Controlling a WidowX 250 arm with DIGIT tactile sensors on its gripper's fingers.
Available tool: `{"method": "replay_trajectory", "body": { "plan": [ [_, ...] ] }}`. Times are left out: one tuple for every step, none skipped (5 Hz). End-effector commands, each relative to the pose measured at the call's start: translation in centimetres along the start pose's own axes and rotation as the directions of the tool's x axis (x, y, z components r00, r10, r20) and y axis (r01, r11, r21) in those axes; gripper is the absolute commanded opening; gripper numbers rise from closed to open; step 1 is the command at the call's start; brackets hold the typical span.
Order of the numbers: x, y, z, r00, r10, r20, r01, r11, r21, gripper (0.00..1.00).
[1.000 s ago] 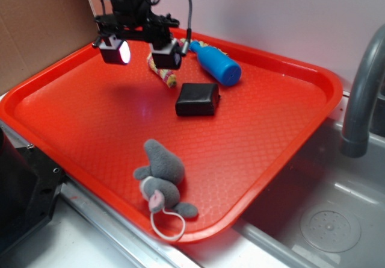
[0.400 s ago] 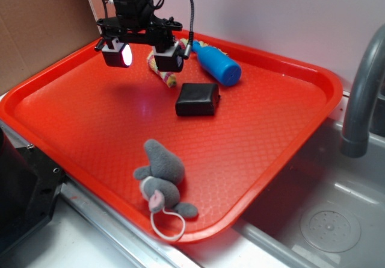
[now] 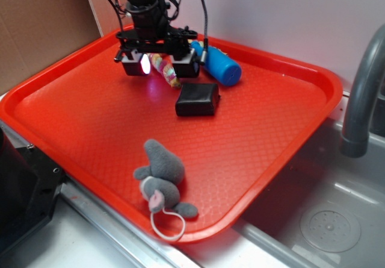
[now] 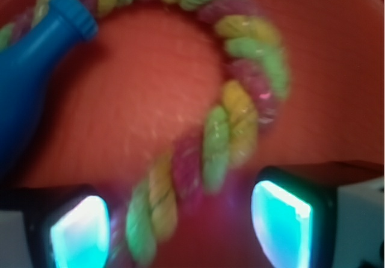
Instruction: Grab the multicolored rope.
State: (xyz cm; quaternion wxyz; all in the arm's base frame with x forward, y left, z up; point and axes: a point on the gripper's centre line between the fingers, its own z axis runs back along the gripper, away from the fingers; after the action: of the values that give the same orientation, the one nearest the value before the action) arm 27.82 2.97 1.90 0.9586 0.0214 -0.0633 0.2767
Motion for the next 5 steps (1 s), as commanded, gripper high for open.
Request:
{"method": "replay_trajectory", "body": {
  "plan": [
    [1.4, -0.7, -0.9, 1.0, -0.006, 0.003, 0.006, 1.0, 0.007, 1.0],
    [0.7, -0.2, -0.9, 0.999, 0.003, -0.034, -0.004, 0.999, -0.039, 0.0],
    [-0.6, 1.2, 0.3, 0.998, 0.005, -0.058, -0.009, 0.997, -0.07, 0.0],
    [-3.1, 2.3, 0.9, 0.998, -0.008, -0.06, 0.005, 0.998, -0.056, 0.0],
    [-5.8, 2.9, 2.2, 0.996, -0.056, -0.07, 0.052, 0.996, -0.07, 0.0]
  ]
}}
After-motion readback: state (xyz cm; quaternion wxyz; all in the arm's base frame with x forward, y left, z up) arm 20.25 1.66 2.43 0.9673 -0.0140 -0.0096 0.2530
